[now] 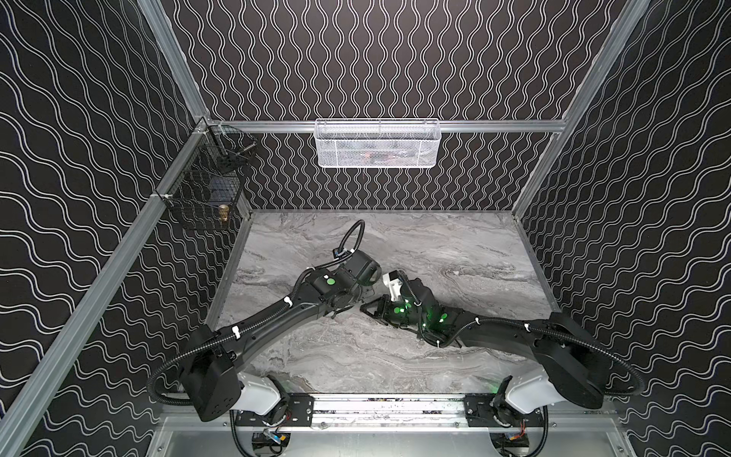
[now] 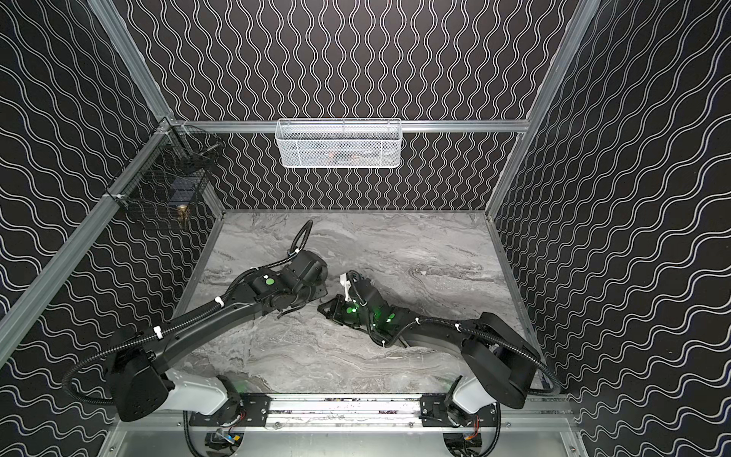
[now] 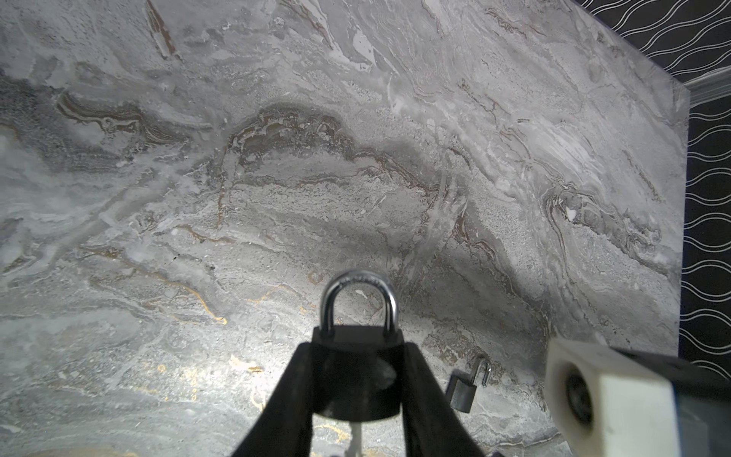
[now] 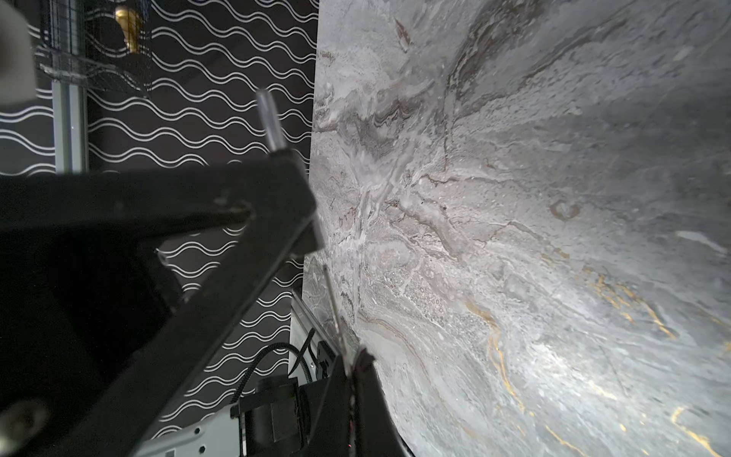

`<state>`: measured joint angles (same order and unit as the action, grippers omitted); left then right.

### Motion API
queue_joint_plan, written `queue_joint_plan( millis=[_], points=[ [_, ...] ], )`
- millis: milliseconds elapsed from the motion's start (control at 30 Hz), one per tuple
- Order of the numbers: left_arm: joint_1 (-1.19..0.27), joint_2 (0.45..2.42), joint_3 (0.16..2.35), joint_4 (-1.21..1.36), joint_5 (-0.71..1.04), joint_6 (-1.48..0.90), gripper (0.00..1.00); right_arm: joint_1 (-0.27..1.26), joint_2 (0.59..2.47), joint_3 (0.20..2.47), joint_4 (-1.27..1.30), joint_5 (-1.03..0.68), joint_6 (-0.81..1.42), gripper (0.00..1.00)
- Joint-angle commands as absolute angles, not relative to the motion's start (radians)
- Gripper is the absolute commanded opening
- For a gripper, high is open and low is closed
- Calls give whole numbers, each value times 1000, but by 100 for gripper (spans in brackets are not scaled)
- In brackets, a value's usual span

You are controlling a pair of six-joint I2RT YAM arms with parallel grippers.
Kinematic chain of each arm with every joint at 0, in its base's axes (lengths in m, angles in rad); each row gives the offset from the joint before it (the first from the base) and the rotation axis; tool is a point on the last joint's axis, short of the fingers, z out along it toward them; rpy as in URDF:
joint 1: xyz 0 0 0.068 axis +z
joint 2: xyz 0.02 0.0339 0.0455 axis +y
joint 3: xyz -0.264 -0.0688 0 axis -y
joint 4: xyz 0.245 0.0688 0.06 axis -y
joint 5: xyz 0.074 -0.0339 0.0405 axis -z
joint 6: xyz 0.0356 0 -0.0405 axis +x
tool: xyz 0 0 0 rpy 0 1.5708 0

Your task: Unlock with the key

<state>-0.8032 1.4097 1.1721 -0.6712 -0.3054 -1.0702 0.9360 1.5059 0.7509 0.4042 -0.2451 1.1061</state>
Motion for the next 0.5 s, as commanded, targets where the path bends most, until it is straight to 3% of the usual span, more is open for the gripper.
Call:
queue_joint_plan(
  millis=[0,467],
  points=[
    [-801,1413,1185,-666,-315,-1089,0,937,1501,762,445,-223,1103,0],
    [-802,1395,1162,-655,-302,-1091,0,933,1491,758,447,-190,1104,0]
  ],
)
